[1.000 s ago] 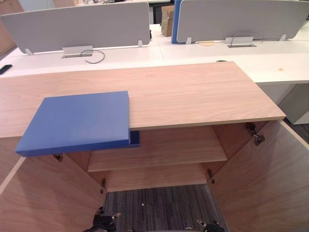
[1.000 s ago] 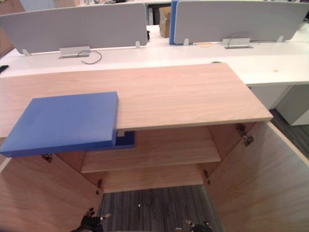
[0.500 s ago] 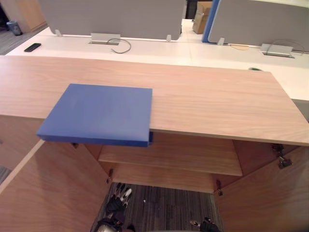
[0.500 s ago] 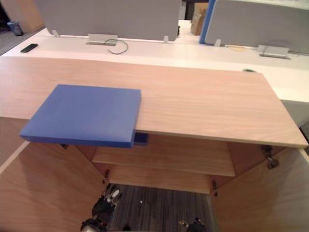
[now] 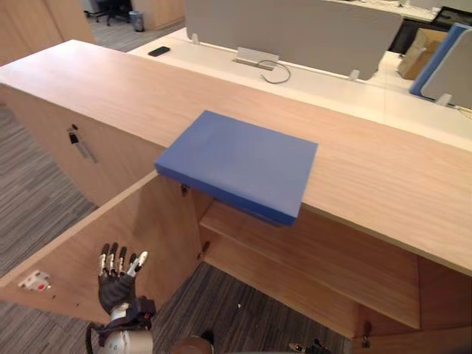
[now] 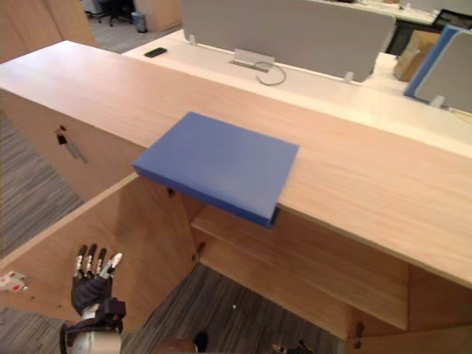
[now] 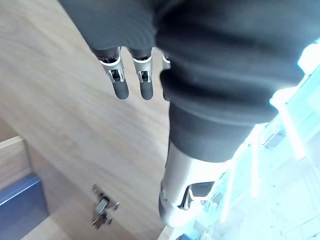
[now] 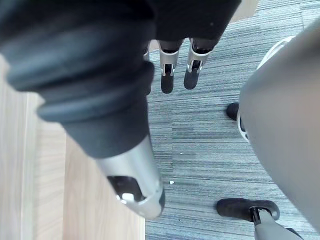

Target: Walk over to the cabinet, pick up the folder, carry it to the office cabinet, place the folder inside the office cabinet, then close the office cabinet door

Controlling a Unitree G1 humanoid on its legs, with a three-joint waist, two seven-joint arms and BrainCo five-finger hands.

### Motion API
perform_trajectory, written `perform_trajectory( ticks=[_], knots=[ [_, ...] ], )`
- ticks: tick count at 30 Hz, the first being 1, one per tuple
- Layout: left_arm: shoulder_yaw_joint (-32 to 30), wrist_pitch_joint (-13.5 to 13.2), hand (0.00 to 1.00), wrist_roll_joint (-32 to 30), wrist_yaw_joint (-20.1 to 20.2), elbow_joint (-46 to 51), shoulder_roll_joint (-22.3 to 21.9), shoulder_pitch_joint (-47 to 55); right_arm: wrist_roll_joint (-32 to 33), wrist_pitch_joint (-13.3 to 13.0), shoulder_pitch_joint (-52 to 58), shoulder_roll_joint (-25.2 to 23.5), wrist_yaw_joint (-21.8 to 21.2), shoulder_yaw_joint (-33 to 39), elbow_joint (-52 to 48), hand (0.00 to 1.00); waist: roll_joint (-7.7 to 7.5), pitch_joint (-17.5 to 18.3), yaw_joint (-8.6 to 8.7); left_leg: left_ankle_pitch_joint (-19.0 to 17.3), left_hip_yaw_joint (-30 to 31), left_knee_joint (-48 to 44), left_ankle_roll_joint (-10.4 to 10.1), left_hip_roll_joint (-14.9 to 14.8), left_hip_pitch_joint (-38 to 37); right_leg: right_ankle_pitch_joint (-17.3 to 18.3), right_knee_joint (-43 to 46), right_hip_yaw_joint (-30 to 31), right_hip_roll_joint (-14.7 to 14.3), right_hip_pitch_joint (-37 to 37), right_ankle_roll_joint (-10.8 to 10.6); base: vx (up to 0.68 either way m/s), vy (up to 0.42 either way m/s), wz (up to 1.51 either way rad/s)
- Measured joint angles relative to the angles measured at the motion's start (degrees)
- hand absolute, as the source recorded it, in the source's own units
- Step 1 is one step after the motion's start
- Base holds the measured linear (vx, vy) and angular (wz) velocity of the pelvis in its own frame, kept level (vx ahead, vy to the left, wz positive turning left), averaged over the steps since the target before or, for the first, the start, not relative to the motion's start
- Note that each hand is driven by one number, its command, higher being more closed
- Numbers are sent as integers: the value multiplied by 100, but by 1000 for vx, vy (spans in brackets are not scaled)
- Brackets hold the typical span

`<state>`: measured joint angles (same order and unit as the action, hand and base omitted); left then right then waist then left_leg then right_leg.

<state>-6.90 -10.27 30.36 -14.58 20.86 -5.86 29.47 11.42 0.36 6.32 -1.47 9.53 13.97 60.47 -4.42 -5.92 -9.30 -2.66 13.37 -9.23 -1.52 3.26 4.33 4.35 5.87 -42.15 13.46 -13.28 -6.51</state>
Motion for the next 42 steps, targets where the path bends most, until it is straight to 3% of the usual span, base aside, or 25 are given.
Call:
perform_trajectory(
  ticks=[4, 9, 12, 15, 19, 28, 33, 42],
  knots=[
    [-169, -120, 0, -1086, -676, 462, -27, -43, 114, -47, -5, -66, 141, -7, -15, 0, -50, 15, -100, -21, 39, -145, -29, 15, 78, 0, -14, -20, -12, -7, 0, 6, 28, 6],
    [344, -192, 0, -3490, -1774, 1262, 202, -399, 90, -108, -182, -231, 363, -225, -2, 0, -139, 83, -126, -57, 115, -229, -77, 33, 162, 1, -118, -136, -62, -66, 1, -36, 7, 7],
    [594, -188, 0, -4683, -1998, 1524, 447, -674, 56, -115, -341, -244, 375, -472, 4, 0, -125, 112, -126, -50, 79, -226, -70, 31, 180, 2, -227, -131, -94, -67, 2, -61, 11, -7],
    [613, -164, 0, -5431, -2106, 1585, 586, -695, -145, -127, -394, -245, 417, -457, 7, 0, -128, 185, -114, -45, 1, -220, -64, 8, 219, 2, -350, -106, -137, -35, 2, -49, 3, -14],
    [637, 65, 0, -6608, -2338, 1584, 762, -758, -306, -158, -419, -242, 422, -457, 46, 0, -133, 256, -91, -8, -72, -206, -47, -43, 255, 2, -412, 17, -190, 38, 2, -20, -2, -9],
    [758, 416, 0, -7792, -2371, 1346, 1734, -1409, -425, -182, -491, -203, 377, -436, 350, 0, -162, 406, -69, 112, -342, 66, -80, -170, 131, -21, -551, 418, -275, 209, -3, 1, -10, -18],
    [766, 483, 0, -8147, -2184, 628, 2667, -1907, -613, -186, -498, -44, 278, -406, 518, 0, -151, 428, 23, 199, -465, 328, -151, -258, -73, -22, -593, 643, -341, 234, 2, -23, -20, -17],
    [760, 592, 0, -8475, -1907, -192, 3233, -2262, -814, -186, -507, 173, 201, -398, 554, 0, -145, 432, 74, 334, -599, 621, -135, -299, -251, -26, -615, 816, -353, 275, 10, -33, 7, -10]
  ],
)
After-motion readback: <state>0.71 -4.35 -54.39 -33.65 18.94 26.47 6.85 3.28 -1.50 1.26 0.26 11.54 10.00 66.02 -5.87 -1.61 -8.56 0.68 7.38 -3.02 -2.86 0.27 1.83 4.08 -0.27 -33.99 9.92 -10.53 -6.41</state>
